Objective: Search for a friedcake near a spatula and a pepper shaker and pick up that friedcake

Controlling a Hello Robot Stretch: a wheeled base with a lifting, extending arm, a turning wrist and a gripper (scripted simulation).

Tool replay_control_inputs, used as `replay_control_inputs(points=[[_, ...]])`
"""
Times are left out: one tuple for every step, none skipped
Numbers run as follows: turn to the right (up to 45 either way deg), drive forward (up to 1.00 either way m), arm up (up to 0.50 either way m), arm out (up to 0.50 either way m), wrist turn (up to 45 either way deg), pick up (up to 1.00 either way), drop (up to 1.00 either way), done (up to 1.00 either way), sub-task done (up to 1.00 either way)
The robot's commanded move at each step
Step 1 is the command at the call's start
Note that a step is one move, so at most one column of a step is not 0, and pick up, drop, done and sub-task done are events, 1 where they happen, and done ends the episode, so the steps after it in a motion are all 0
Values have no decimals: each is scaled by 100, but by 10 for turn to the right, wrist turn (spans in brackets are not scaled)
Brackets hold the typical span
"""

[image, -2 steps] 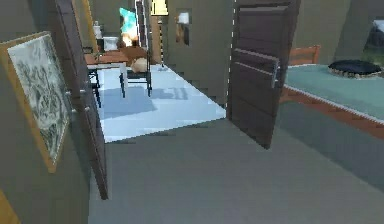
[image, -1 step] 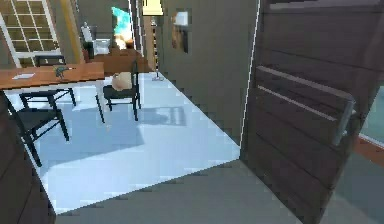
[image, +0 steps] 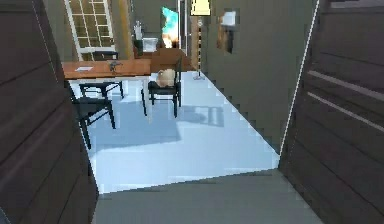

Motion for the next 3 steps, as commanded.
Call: replay_control_inputs(points=[[0, 25, 0, 0, 0, 0, 0, 0, 0], [90, 0, 0, 0, 0, 0, 0, 0, 0], [0, 100, 0, 0, 0, 0, 0, 0, 0]])
